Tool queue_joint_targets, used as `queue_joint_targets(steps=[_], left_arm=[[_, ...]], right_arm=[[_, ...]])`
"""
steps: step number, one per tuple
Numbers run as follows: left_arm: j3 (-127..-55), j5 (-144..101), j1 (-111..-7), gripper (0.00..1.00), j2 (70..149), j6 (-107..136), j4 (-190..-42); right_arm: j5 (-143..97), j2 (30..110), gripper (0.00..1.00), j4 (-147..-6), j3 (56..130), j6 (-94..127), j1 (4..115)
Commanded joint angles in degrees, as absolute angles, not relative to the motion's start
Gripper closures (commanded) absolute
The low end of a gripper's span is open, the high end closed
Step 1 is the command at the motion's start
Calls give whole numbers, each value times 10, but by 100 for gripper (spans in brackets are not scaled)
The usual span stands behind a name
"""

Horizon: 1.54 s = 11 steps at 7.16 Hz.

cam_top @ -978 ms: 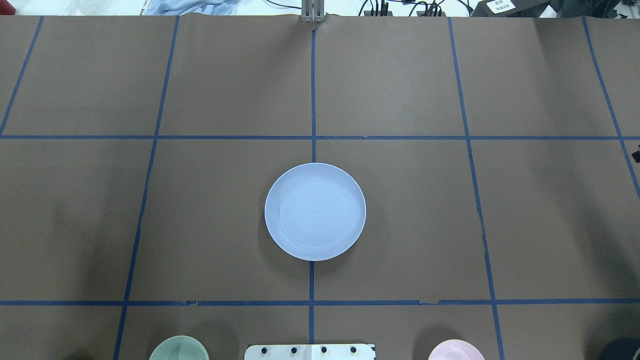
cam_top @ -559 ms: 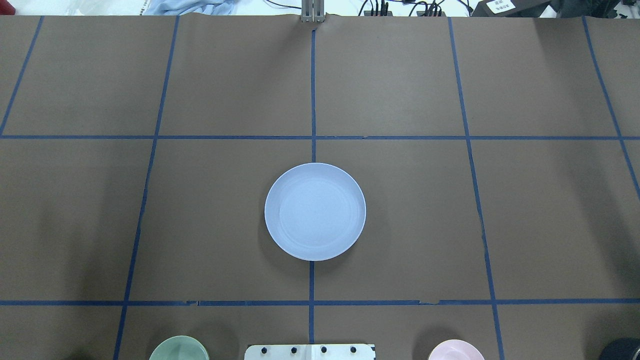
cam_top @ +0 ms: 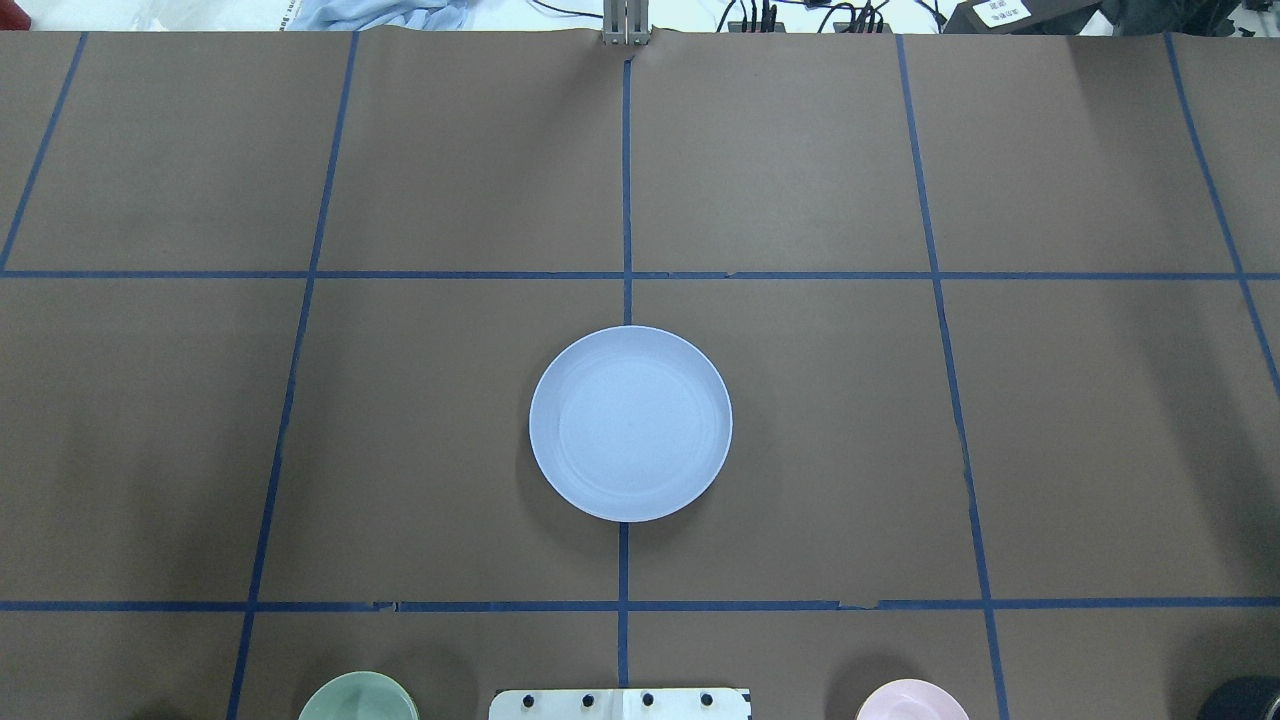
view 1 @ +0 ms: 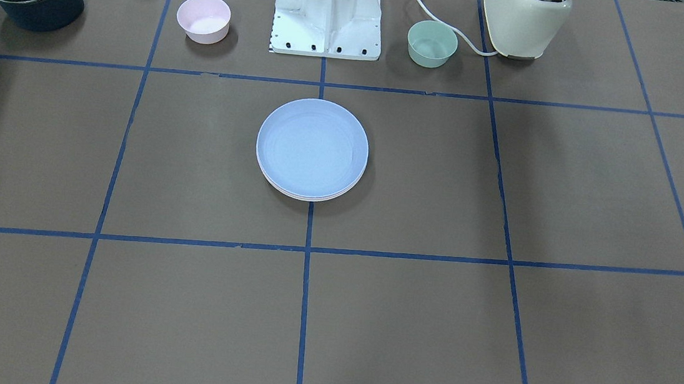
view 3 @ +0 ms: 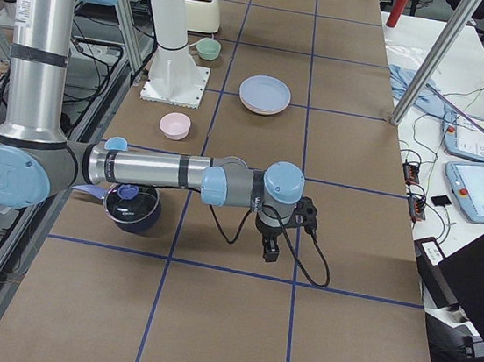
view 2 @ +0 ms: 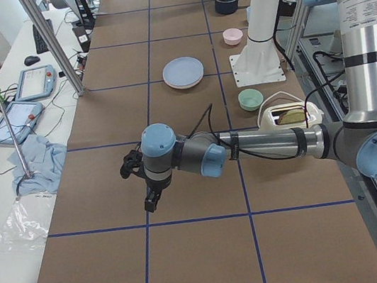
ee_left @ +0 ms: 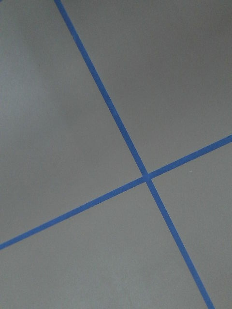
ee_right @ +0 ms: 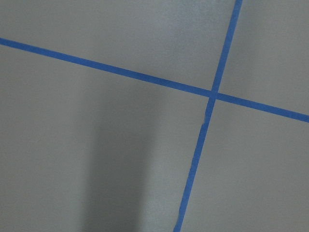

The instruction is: Stack three plates with pink and blue

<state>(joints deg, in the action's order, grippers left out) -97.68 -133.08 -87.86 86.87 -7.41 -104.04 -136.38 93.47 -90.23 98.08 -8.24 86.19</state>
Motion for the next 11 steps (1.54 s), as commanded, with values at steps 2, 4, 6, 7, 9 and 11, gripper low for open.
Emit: queue_joint_targets(steps=[2,4,6,7,9,11], left_arm=[[-1004,-1327,-907,1,867,-77,-1031],[-1007,-1334,-908,1,867,-70,-1032],[-1030,-1334,-908,1,862,-71,-1034],[-1024,-1334,-906,1,860,-72,-1035],[-1030,-1335,-906,1,860,-71,-1035],[-1031,-1335,-906,1,861,-69,-1035]], right_arm=[[-1363,927,0,-902,972,-83,869],[-1368,929,0,-902,970,-81,868],[-1368,929,0,-902,966,-72,868],[-1368,926,0,-902,952,-70,868],[-1365,909,0,-892,927,-73,868],[-1362,905,0,-893,919,-71,868]])
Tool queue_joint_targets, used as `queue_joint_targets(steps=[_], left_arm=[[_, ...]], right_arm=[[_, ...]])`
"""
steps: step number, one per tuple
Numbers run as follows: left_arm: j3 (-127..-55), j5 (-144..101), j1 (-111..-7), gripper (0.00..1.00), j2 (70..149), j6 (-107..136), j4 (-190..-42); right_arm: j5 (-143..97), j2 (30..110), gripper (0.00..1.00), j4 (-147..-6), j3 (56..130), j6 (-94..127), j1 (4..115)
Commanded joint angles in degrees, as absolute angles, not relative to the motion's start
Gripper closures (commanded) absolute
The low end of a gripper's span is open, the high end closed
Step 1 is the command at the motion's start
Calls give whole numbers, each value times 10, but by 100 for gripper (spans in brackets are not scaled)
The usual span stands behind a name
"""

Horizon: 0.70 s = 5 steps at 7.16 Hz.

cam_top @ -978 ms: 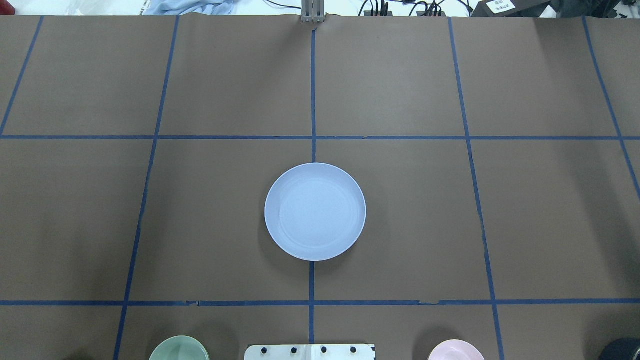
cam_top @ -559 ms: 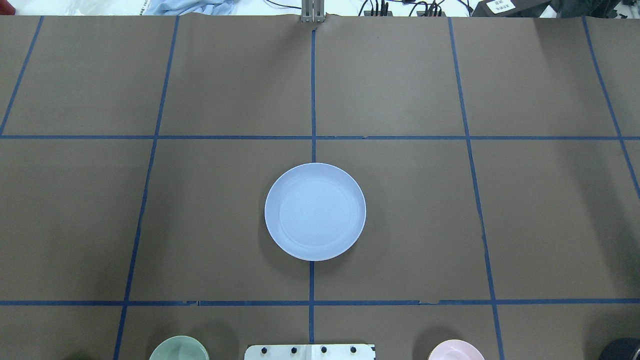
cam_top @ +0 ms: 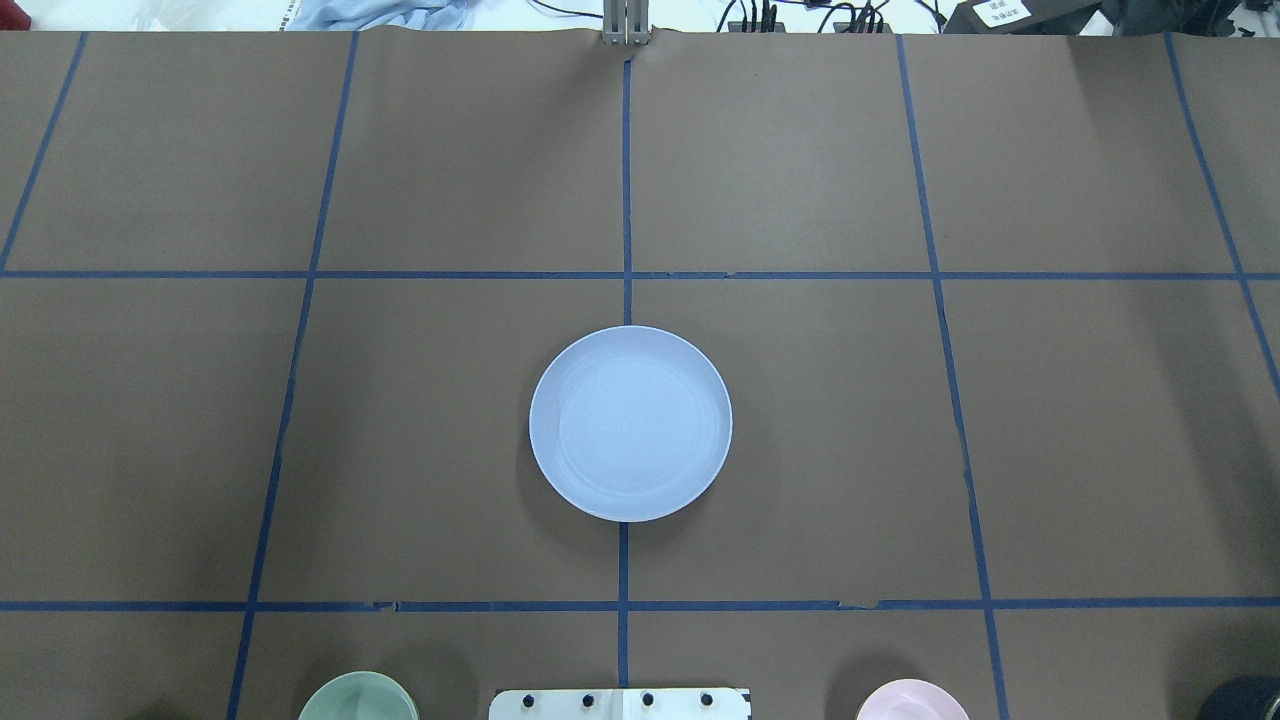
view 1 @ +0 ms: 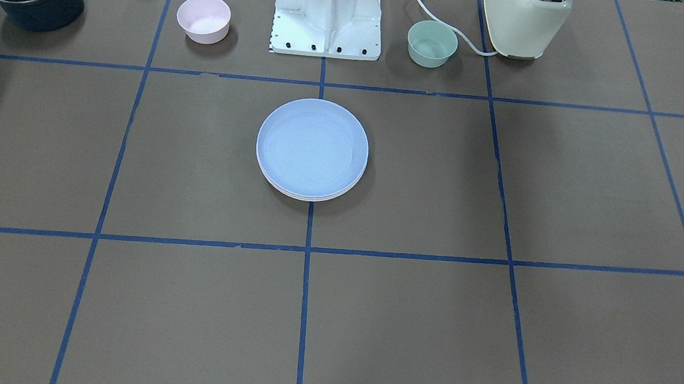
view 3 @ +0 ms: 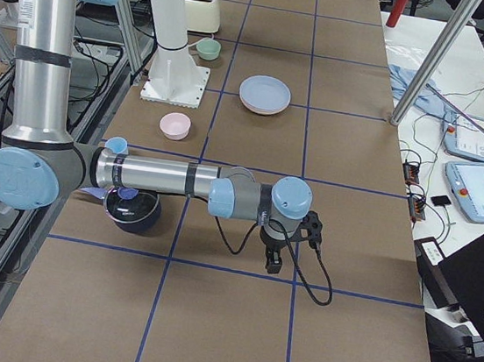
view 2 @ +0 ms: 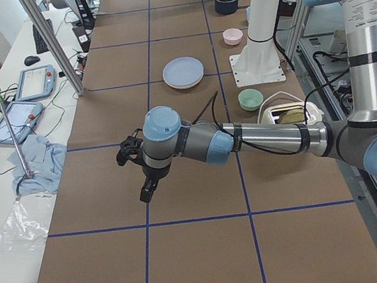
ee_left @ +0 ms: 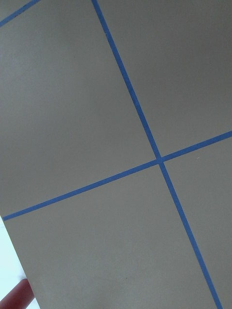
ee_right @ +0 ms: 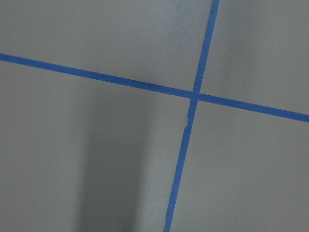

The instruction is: Stack three plates with pink and blue

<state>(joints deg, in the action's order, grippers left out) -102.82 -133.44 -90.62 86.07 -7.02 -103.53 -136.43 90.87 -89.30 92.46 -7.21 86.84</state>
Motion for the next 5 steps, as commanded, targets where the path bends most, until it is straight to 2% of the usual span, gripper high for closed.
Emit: queue_joint_targets(steps=[1,5], left_arm=[[-1027,-1330,-906,0,861,-73,-1035],[-1040,-1334,-907,1,867,-70,-1033]], right_arm=[[-1365,899,0,-894,920,-69,868],[-1375,894,0,-894,913,-68,867]])
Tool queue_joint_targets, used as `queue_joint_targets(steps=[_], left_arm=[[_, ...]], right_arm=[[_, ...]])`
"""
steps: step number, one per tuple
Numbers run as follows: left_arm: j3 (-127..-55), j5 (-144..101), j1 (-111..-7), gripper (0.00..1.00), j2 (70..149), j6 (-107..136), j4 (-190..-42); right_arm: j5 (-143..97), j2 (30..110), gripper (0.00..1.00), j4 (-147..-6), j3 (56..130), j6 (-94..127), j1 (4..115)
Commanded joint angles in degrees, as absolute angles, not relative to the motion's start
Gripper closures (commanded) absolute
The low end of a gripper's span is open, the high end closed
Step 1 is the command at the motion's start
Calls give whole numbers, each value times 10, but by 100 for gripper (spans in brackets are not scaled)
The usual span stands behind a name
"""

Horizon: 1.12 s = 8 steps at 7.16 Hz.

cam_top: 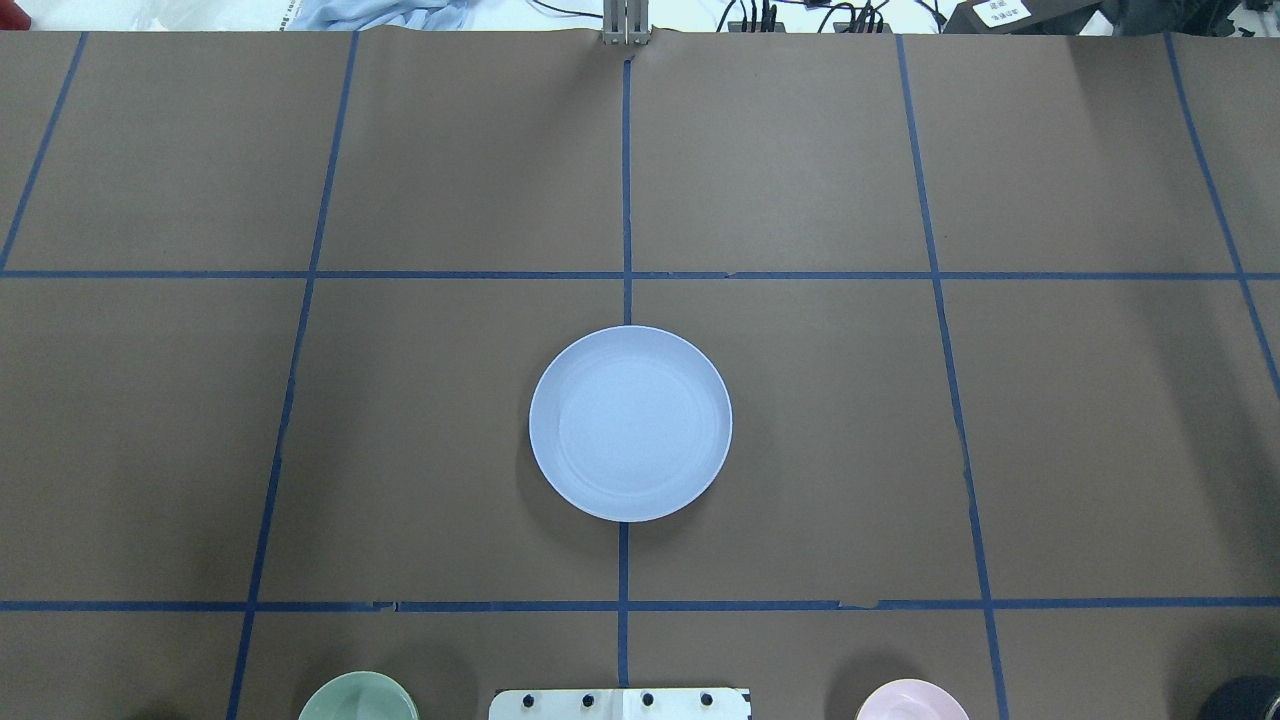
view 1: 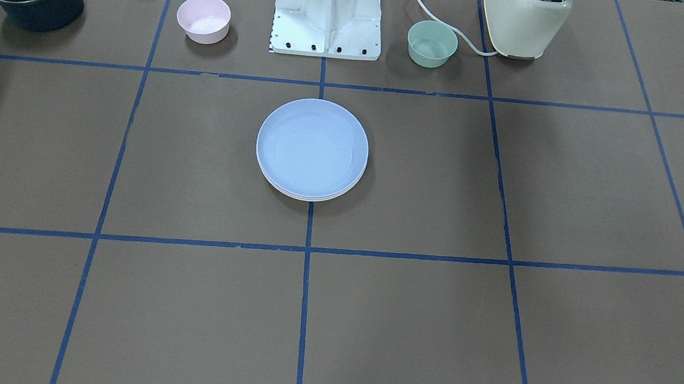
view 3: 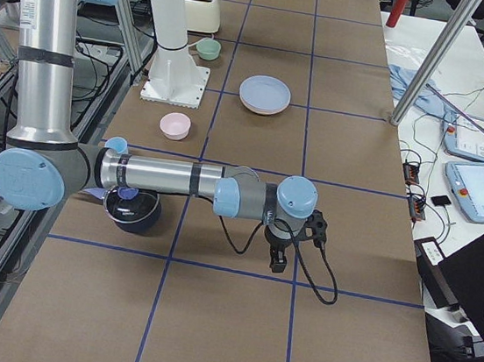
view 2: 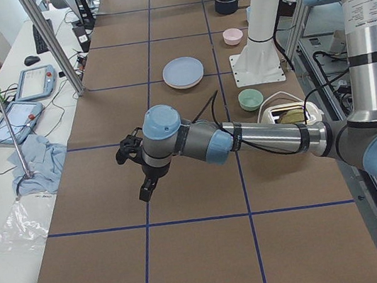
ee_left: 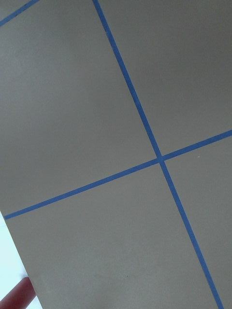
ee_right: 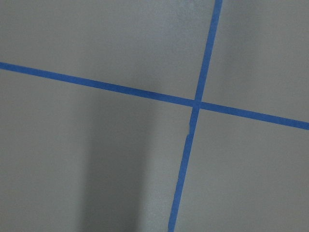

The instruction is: Stack three plates with pink and blue

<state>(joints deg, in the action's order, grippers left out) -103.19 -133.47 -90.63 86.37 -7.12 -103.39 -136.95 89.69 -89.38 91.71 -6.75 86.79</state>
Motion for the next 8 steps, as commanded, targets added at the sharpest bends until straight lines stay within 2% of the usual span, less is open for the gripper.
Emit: queue_joint_targets(steps=[1,8], left_arm=[[-1056,-1334,-907,1,862,-70,-1031],[-1057,-1335,-904,0,870,-73,-1038]], right_arm=[[-1379,893,0,-893,912,-69,867],[-1379,866,0,-893,902,-69,864]])
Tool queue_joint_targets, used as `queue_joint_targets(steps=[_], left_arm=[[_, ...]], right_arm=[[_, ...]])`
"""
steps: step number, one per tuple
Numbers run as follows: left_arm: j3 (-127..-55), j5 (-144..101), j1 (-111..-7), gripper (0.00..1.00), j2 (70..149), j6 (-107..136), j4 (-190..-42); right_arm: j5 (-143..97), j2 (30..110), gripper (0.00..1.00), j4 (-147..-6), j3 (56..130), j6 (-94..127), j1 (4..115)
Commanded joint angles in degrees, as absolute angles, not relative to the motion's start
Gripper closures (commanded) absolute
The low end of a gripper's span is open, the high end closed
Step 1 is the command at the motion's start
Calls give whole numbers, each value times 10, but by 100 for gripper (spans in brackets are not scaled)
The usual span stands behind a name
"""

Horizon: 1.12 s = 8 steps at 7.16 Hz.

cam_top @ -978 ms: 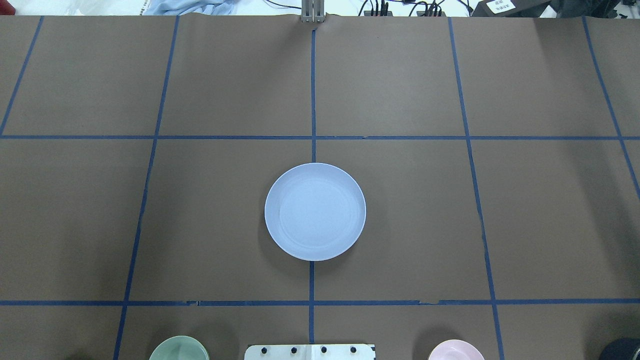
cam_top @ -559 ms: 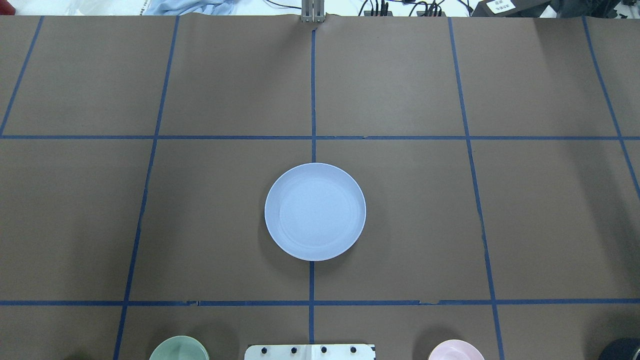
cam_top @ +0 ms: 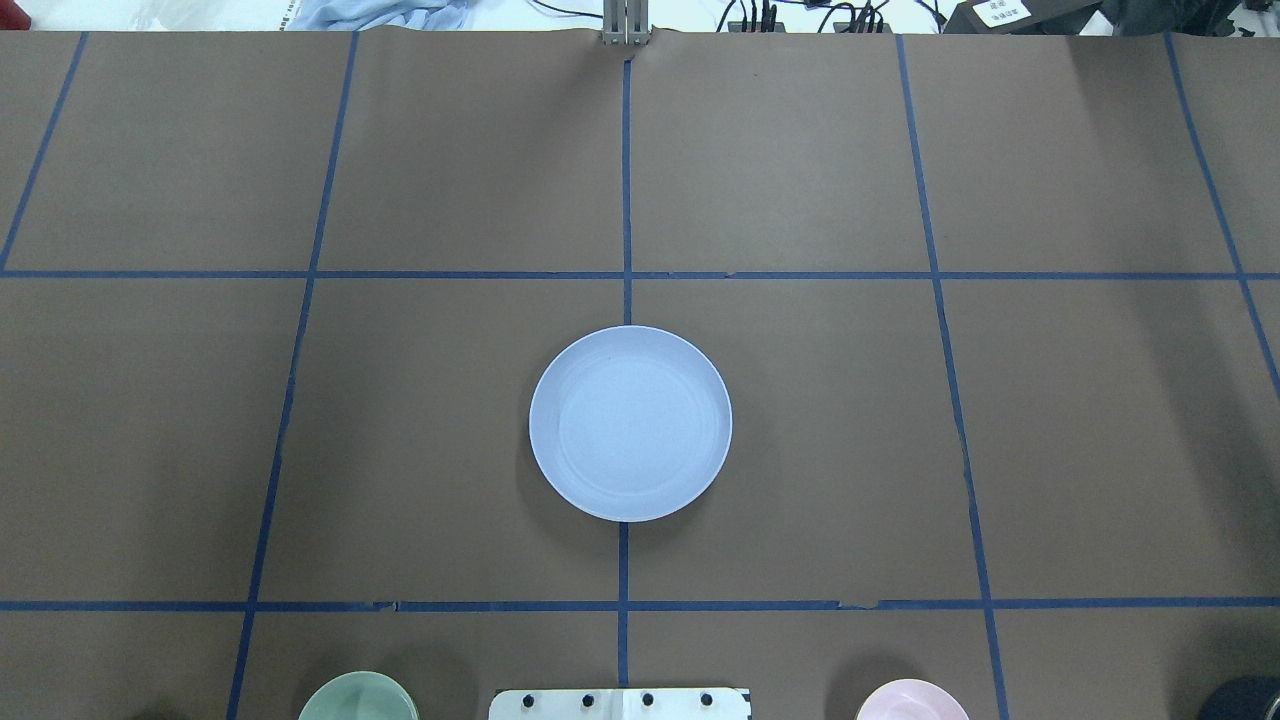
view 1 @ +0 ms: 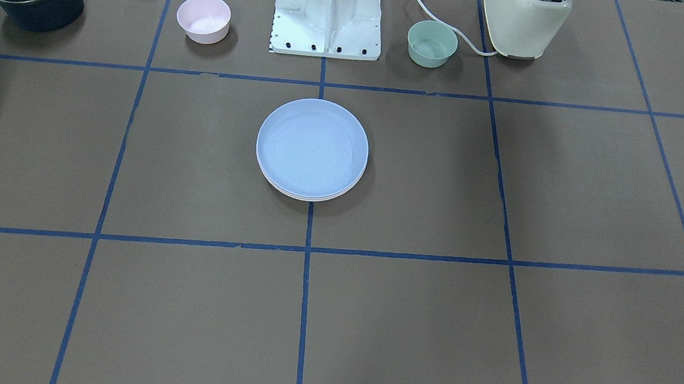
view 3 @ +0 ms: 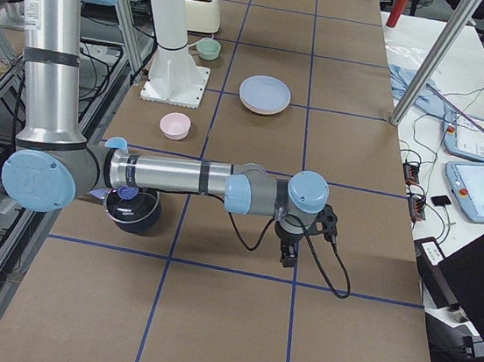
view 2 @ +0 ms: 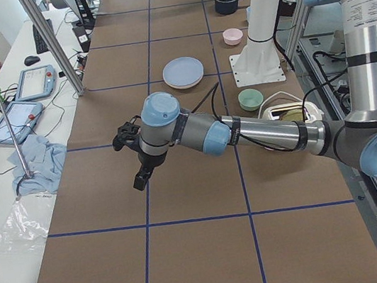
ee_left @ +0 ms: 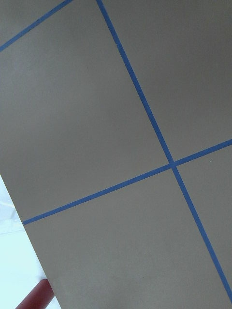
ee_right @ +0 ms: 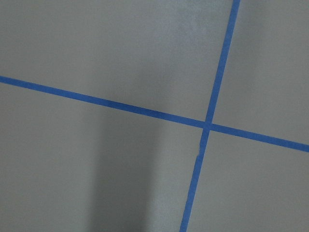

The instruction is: Stack three plates with pink and blue

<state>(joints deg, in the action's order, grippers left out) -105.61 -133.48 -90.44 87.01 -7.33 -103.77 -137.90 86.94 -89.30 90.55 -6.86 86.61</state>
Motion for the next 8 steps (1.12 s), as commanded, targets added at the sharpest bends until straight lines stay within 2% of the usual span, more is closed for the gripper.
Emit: queue_joint_targets(steps=[1,8], left_arm=[[-1057,-1336,-904,1,870,-72,-1038],[-1057,-1334,-904,1,871,-70,-1049]], right_arm=[[-1379,856,0,-893,888,-69,864],[-1379,855,0,-893,885,-68,864]])
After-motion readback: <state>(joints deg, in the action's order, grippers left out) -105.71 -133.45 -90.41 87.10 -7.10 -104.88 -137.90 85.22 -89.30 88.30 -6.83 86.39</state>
